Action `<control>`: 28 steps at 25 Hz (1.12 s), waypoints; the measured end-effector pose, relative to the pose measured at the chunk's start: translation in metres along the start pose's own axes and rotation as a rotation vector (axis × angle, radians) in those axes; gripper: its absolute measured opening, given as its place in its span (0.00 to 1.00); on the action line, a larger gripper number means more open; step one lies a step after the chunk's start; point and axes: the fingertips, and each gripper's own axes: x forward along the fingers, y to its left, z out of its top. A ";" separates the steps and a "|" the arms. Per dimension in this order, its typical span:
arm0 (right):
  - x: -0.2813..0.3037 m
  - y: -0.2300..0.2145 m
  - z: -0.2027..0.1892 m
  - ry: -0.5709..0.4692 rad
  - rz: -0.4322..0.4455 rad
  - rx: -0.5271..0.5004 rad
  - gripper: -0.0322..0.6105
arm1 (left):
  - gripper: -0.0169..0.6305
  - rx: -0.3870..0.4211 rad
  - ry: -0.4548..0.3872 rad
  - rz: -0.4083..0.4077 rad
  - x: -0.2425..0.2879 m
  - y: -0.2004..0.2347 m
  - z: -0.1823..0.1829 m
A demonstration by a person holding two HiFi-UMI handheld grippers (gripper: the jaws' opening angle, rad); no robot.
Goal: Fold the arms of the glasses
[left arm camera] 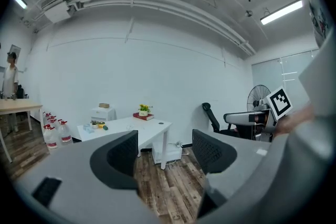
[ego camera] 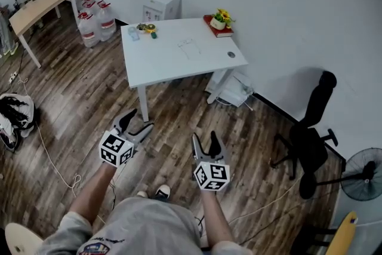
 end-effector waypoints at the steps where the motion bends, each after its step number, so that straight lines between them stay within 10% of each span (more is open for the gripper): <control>1: 0.000 -0.002 0.000 0.000 0.002 0.002 0.49 | 0.50 -0.002 0.006 0.003 0.001 0.000 -0.001; 17: 0.024 -0.040 0.005 0.010 0.024 0.024 0.47 | 0.49 -0.016 -0.012 0.026 0.040 0.016 0.020; 28: 0.159 -0.073 0.014 0.040 -0.013 0.023 0.46 | 0.49 -0.029 -0.003 -0.034 0.162 0.108 0.026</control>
